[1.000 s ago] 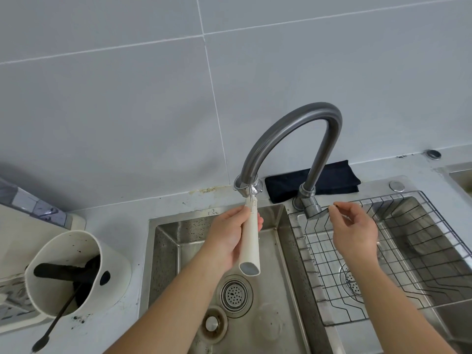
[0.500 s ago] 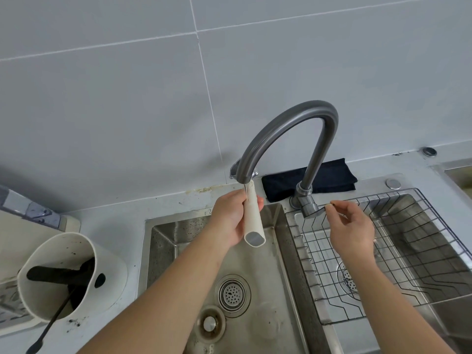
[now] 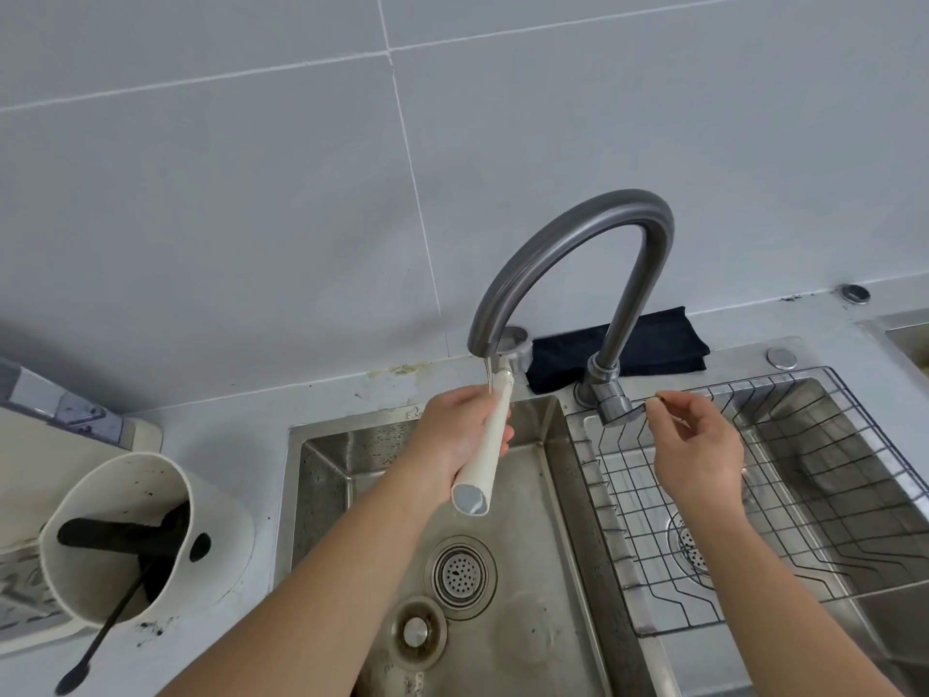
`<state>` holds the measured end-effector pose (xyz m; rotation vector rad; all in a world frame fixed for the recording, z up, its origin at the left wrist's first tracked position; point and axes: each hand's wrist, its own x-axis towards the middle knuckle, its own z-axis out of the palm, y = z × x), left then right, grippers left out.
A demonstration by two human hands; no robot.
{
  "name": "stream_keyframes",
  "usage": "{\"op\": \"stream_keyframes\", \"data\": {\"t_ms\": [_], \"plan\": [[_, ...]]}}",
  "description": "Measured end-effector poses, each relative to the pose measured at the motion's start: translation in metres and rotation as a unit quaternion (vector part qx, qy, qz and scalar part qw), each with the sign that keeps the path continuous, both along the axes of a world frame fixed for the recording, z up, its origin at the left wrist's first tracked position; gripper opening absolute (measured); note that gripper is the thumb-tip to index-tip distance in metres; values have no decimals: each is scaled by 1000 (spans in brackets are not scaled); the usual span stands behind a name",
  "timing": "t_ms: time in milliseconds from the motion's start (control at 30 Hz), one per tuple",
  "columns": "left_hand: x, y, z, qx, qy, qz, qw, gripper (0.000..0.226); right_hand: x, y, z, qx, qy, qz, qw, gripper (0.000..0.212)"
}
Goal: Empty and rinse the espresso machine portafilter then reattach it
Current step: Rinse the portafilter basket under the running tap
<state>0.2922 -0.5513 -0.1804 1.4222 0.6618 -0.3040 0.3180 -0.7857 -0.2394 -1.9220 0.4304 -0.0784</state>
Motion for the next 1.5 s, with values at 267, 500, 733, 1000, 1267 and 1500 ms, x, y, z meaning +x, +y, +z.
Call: {"op": "stream_keyframes", "data": {"t_ms": [267, 500, 733, 1000, 1267, 1500], "plan": [[-17, 12, -2, 223, -49, -159, 960, 16, 0, -1, 1, -2, 6, 4, 1000, 16], [-31, 26, -4, 337, -101, -245, 903, 19, 0, -1, 0, -1, 7, 6, 1000, 18], [-47, 42, -9, 415, -132, -281, 855, 23, -1, 0, 3, -6, 5, 8, 1000, 18], [-67, 62, -19, 456, -153, -273, 833, 33, -1, 0, 4, -5, 9, 6, 1000, 17], [-81, 61, -22, 333, -134, -171, 917, 35, 0, 0, 4, -8, 9, 5, 1000, 18], [-81, 49, -32, 219, -130, -121, 960, 34, -1, 0, 3, -16, 3, 6, 1000, 18]]}}
